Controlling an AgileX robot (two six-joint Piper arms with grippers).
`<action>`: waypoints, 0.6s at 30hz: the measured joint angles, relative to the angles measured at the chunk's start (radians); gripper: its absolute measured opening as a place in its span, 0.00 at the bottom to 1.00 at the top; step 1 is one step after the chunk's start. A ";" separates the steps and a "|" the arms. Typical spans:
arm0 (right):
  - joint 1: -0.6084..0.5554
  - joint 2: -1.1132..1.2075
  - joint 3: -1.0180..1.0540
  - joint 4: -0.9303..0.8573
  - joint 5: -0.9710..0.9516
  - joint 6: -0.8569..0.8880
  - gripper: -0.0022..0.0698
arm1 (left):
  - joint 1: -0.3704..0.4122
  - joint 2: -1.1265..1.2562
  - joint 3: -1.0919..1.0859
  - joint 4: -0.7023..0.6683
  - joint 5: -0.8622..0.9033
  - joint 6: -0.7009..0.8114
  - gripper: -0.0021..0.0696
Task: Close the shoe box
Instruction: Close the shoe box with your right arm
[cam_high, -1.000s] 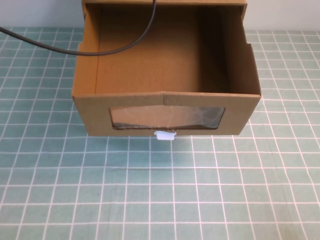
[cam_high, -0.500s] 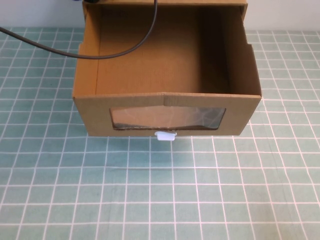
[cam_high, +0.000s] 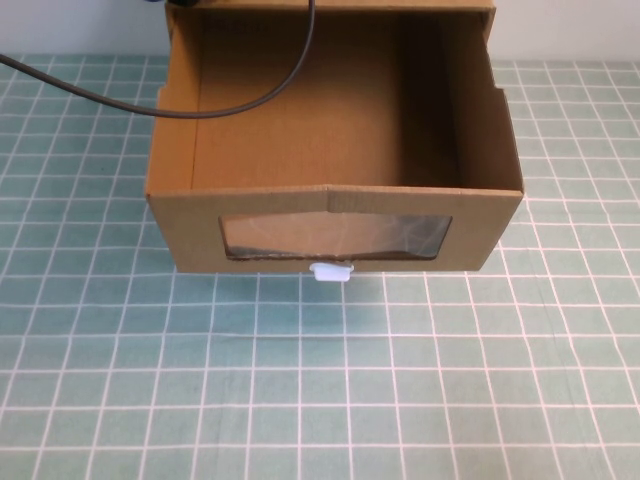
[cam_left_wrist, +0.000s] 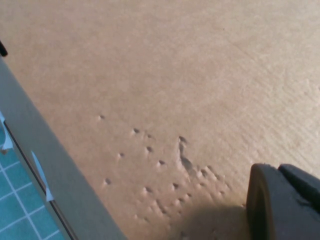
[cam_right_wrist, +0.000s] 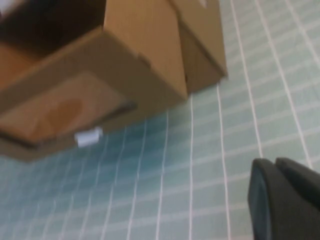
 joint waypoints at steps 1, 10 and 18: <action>0.000 0.062 -0.055 -0.029 0.084 -0.002 0.01 | 0.000 0.000 0.000 0.000 0.002 0.000 0.02; 0.000 0.540 -0.410 -0.117 0.394 -0.193 0.01 | 0.000 0.000 0.000 0.000 0.002 0.000 0.02; 0.161 0.837 -0.631 -0.027 0.368 -0.300 0.01 | 0.000 0.000 0.000 0.000 0.002 0.000 0.02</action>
